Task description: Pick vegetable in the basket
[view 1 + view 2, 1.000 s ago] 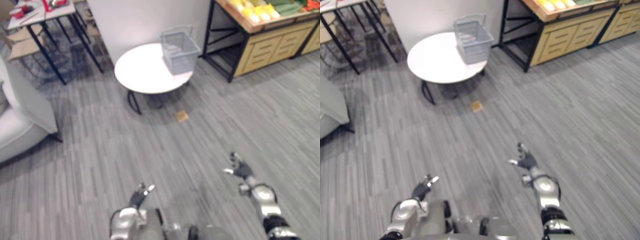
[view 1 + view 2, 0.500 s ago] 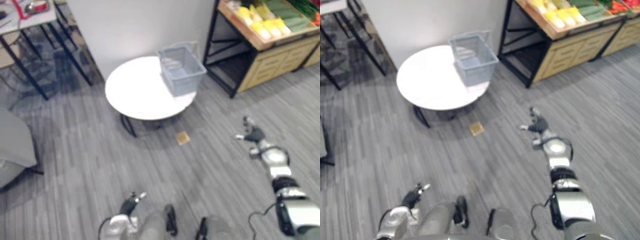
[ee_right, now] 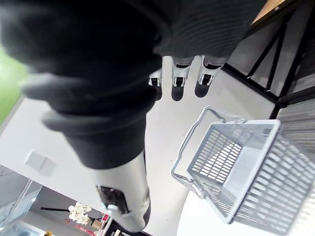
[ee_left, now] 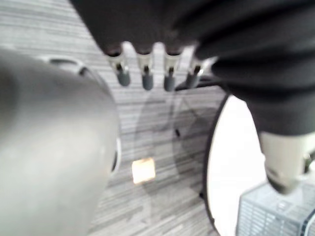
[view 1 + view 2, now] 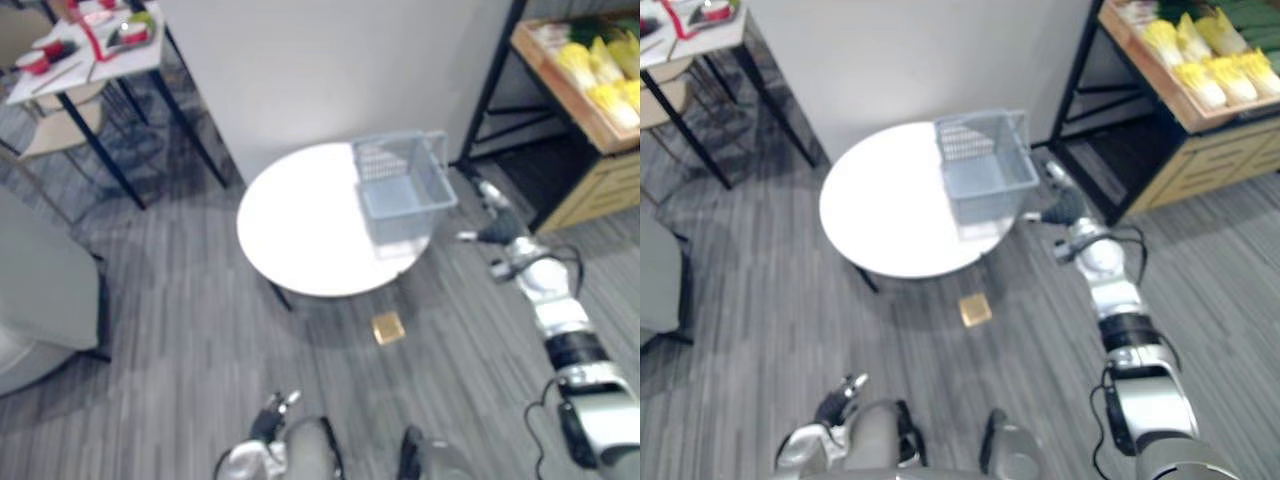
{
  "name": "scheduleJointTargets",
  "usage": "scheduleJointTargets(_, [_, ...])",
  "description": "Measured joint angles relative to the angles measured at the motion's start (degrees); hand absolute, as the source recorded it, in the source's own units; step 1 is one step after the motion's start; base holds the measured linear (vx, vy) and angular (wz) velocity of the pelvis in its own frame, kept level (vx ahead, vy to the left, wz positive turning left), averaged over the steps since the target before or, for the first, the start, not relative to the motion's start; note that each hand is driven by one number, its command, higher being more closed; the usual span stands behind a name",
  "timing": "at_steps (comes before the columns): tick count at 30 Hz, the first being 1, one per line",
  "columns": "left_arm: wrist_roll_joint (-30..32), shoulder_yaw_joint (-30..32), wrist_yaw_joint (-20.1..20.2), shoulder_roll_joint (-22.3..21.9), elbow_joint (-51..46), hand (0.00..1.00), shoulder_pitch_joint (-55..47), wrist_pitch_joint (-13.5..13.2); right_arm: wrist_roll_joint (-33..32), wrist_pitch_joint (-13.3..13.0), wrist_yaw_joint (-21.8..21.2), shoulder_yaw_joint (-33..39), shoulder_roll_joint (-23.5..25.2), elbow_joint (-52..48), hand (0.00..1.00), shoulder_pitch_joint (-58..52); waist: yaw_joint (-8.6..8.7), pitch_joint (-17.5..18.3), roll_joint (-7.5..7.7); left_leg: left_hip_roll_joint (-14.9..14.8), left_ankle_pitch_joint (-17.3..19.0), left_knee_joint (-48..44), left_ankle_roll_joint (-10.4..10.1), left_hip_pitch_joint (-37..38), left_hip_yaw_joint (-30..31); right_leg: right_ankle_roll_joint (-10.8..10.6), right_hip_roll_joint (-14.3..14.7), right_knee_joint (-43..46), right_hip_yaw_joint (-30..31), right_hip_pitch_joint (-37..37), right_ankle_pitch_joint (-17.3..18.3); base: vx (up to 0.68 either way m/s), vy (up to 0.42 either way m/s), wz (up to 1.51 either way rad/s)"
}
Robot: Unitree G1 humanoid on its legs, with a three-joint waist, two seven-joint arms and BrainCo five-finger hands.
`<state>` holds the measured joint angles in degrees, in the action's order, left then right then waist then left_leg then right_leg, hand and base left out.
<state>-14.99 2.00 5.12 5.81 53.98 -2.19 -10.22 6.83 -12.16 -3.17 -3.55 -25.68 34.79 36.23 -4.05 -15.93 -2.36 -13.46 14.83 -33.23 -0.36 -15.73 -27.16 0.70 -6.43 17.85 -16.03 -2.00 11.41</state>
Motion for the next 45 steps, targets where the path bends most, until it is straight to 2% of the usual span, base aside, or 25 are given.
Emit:
scheduleJointTargets(1, [0.14, -0.06, 0.14, -0.01, 0.1, 0.0, 0.1, -0.24, 0.7, 0.0, 0.54, -0.68, -0.12, 0.42, 0.0, 0.56, 0.03, 0.06, -0.11, 0.87, -2.1, 4.28, 0.32, -0.42, -1.52, -0.7, -0.32, 0.4, -0.79, 0.64, 0.1, 0.5, 0.022, 0.18])
scheduleJointTargets(2, [0.6, -0.03, 0.13, 0.15, 0.4, 0.0, -0.18, -0.51, 2.42, 0.28, 1.33, -1.81, -0.36, 2.16, 0.0, 1.89, -0.03, 0.12, -0.39, 2.25, -7.91, 11.81, 0.94, -0.55, -3.68, -2.73, -0.36, 2.07, -1.02, 2.0, 1.1, 0.4, 0.038, 0.1])
scheduleJointTargets(3, [0.89, -0.02, 0.1, 0.24, 0.49, 0.0, -0.46, -0.51, 3.78, 1.05, 1.61, -2.1, -0.37, 2.8, 0.0, 2.49, -0.21, 0.56, -1.34, 2.51, -12.92, 16.34, 1.16, -0.48, -4.32, -4.29, 0.25, 3.85, -0.83, 2.87, 2.66, 0.49, 0.087, -0.08])
scheduleJointTargets(4, [1.56, -0.02, 0.11, 0.66, 0.79, 0.0, -1.43, -0.47, 4.98, 1.68, 2.54, -2.34, -0.24, 3.77, 0.0, 3.38, -0.84, 0.9, -1.89, 1.76, -16.27, 17.91, 9.16, -0.03, -4.92, -5.39, 1.01, 6.92, -0.04, 3.7, 6.68, 0.45, 0.122, -0.04])
scheduleJointTargets(5, [1.75, 0.57, 0.24, 1.71, 0.97, 0.0, -0.79, -0.28, 5.68, 1.77, 3.38, -2.64, 0.01, 4.66, 0.0, 3.55, -1.04, 0.54, 0.98, 2.64, -15.04, 15.34, 7.99, -0.54, -5.45, -5.85, -0.74, 8.37, 0.56, 3.53, 8.44, 0.44, 0.104, 0.1])
scheduleJointTargets(6, [2.19, 0.53, -0.15, 2.84, 0.89, 0.0, 0.12, 0.19, 6.71, 1.86, 3.62, -3.38, -0.74, 6.66, 0.0, 5.1, -1.01, 0.79, 2.15, 2.73, -11.86, 12.24, 8.47, -1.81, -5.0, -6.29, -1.75, 10.33, 0.38, 2.83, 8.8, 0.41, 0.079, 0.19])
scheduleJointTargets(7, [2.75, 0.52, -0.09, 3.22, 0.96, 0.0, 1.31, 1.09, 7.8, 1.81, 3.91, -3.77, -0.83, 8.99, 0.0, 7.88, -1.18, 0.25, 3.06, 2.63, -8.09, 9.17, 8.12, -2.49, -5.16, -6.4, -3.32, 16.77, 0.73, 0.53, 8.69, 0.52, 0.092, 0.14])
scheduleJointTargets(8, [2.96, 0.51, 0.05, 3.18, 0.97, 0.0, 2.15, 1.74, 9.94, 1.59, 4.22, -3.75, -0.85, 11.29, 0.0, 10.16, -0.98, -0.44, 3.54, 4.3, -5.66, 7.74, 8.47, -1.26, -4.76, -5.03, -6.9, 27.78, 0.8, -3.73, 6.18, 0.53, 0.109, 0.12])
scheduleJointTargets(9, [3.48, 0.37, 0.11, 3.05, 0.87, 0.0, 2.3, 1.94, 11.05, 1.51, 4.36, -3.74, -1.16, 12.11, 0.0, 10.87, -0.67, -0.66, 3.27, 4.86, -4.63, 6.97, 8.62, -0.52, -4.18, -3.76, -8.18, 32.85, 1.12, -5.41, 4.75, 0.54, 0.083, 0.41])
scheduleJointTargets(10, [4.83, -0.37, 0.12, 3.02, 0.79, 0.0, 2.62, 2.0, 11.44, 0.87, 5.19, -3.8, -2.24, 13.36, 0.0, 11.62, -0.03, -1.34, 2.1, 4.9, -2.91, 5.94, 8.33, 1.43, -2.54, -1.61, -8.35, 37.17, 1.66, -7.08, 6.35, 0.42, 0.0, 0.57])
scheduleJointTargets(12, [5.04, -1.08, -0.2, 3.41, 0.79, 0.0, 2.92, 2.05, 12.87, -0.17, 6.11, -3.8, -3.12, 13.29, 0.0, 11.93, 0.0, -2.05, 0.82, 4.64, -2.44, 7.12, 7.73, 4.42, 0.32, -1.49, -6.16, 33.13, 1.7, -9.41, 7.09, 0.35, -0.047, 0.54])
scheduleJointTargets(13, [4.92, -1.17, -0.26, 3.82, 0.76, 0.0, 3.61, 2.18, 13.47, -0.71, 6.41, -3.82, -3.85, 12.8, 0.0, 12.09, -0.01, -2.35, 0.26, 4.15, -2.37, 9.2, 6.45, 6.07, 2.02, -1.9, -4.12, 26.52, 2.54, -11.21, 6.83, 0.24, -0.072, 0.54])
scheduleJointTargets(15, [4.96, -2.02, -0.24, 5.09, 0.74, 0.0, 4.73, 3.41, 13.47, 0.27, 6.4, -4.37, -4.68, 11.0, 0.0, 12.08, 0.37, -2.31, 0.29, 3.85, -3.04, 11.52, 4.69, 6.93, 5.09, -4.85, -1.6, 14.87, 5.87, -13.73, 4.45, 0.28, -0.148, 0.83])
scheduleJointTargets(16, [5.07, -2.47, -0.19, 5.92, 0.6, 0.0, 5.08, 3.8, 13.49, 1.75, 6.43, -4.89, -5.21, 9.07, 0.0, 12.09, 1.04, -2.48, 0.62, 4.24, -3.34, 12.1, 3.23, 6.84, 7.55, -5.46, -0.86, 6.44, 7.66, -13.98, 0.33, 0.34, -0.24, 1.19])
scheduleJointTargets(17, [5.07, -2.64, -0.22, 7.0, 0.56, 0.0, 5.15, 4.42, 13.49, 3.41, 6.57, -5.23, -5.3, 8.08, 0.0, 12.12, 1.64, -2.48, 2.15, 5.02, -3.04, 11.84, 1.81, 6.84, 9.32, -5.3, -1.22, 0.38, 9.25, -13.79, -8.06, 0.29, -0.242, 1.09])
scheduleJointTargets(18, [5.07, -2.71, -0.22, 7.85, 0.49, 0.0, 5.01, 4.71, 13.49, 4.29, 6.58, -5.85, -5.31, 8.07, 0.0, 12.28, 1.57, -2.4, 3.56, 5.93, -2.78, 11.47, 1.0, 6.8, 10.1, -5.4, -1.71, -1.85, 10.02, -13.63, -14.39, 0.31, -0.314, 0.84])
scheduleJointTargets(19, [5.06, -2.7, -0.32, 8.16, 0.46, 0.0, 4.93, 5.09, 13.49, 5.18, 6.47, -6.42, -5.61, 8.07, 0.0, 12.79, 1.52, -2.65, 3.83, 5.85, -2.09, 10.48, -0.21, 6.22, 11.3, -7.46, -2.1, -2.61, 10.12, -13.18, -14.64, 0.29, -0.317, 0.39])
scheduleJointTargets(21, [5.84, -2.8, 0.93, 7.69, 0.07, 0.0, 4.64, 5.38, 13.56, 8.01, 5.5, -8.57, -7.16, 8.17, 0.0, 15.67, 0.52, -3.15, 1.11, 3.01, -2.89, 10.89, -2.42, 3.45, 12.46, -6.23, 1.11, -7.33, 7.94, -13.22, -15.38, 0.26, -0.274, 0.17])
scheduleJointTargets(24, [8.02, -3.4, 2.44, 6.42, 0.11, 0.0, 4.6, 5.35, 13.66, 10.39, 4.18, -8.57, -10.18, 8.4, 0.0, 16.78, 0.23, -4.39, -0.31, 2.48, -5.17, 15.81, -4.02, 5.28, 12.45, -5.18, 2.33, -8.81, 7.24, -12.75, -16.06, 0.14, -0.131, 0.04])
scheduleJointTargets(26, [9.69, -3.99, 2.63, 5.62, 0.19, 0.0, 4.65, 5.32, 14.9, 10.54, 3.4, -8.81, -11.58, 8.38, 0.0, 17.2, 0.57, -4.93, -0.69, 2.73, -5.67, 17.85, -4.14, 7.14, 12.01, -4.94, 2.43, -8.94, 7.42, -11.93, -15.9, 0.07, -0.04, -0.06])
scheduleJointTargets(30, [11.41, -4.1, 2.65, 5.59, 0.28, 0.0, 5.97, 5.23, 15.76, 10.55, 2.51, -10.57, -13.04, 8.16, 0.0, 17.72, 1.01, -5.21, -0.42, 2.94, -5.67, 18.36, -4.12, 6.77, 10.87, -5.07, 2.33, -11.06, 8.46, -11.86, -15.99, 0.0, 0.007, -0.13])
scheduleJointTargets(36, [13.72, -4.37, 2.65, 5.61, 0.63, 0.0, 7.98, 5.15, 18.04, 11.01, -1.11, -11.07, -12.56, 7.59, 0.0, 16.72, 0.81, -6.52, -0.3, 3.61, -6.99, 20.0, -4.17, 5.88, 10.26, -4.99, 2.48, -15.42, 8.82, -11.61, -17.52, -0.02, -0.006, -0.02])
scheduleJointTargets(41, [14.04, -4.5, 2.65, 5.61, 0.8, 0.0, 8.8, 5.29, 18.05, 11.45, -2.2, -11.09, -10.75, 6.14, 0.0, 13.42, 0.88, -6.54, -0.28, 3.63, -7.61, 21.18, -4.41, 5.99, 10.13, -4.9, 2.68, -16.51, 8.82, -11.54, -18.06, 0.0, -0.001, -0.01])
scheduleJointTargets(42, [14.04, -4.52, 2.62, 5.61, 0.77, 0.0, 9.32, 5.3, 18.07, 11.47, -2.38, -11.11, -10.05, 6.13, 1.0, 13.06, 0.86, -6.66, -0.23, 3.63, -7.63, 21.25, -4.44, 5.83, 10.0, -4.84, 2.71, -17.14, 8.83, -11.51, -18.49, 0.01, -0.002, -0.05])
scheduleJointTargets(45, [14.02, -4.62, 2.47, 5.62, 0.88, 0.0, 10.72, 5.37, 19.65, 12.1, -2.0, -12.28, -9.35, 3.88, 1.0, 13.28, 1.21, -7.75, -0.55, 3.74, -7.9, 21.57, -4.32, 4.73, 10.1, -4.96, 2.5, -18.05, 8.73, -11.76, -18.95, -0.02, 0.008, 0.02])
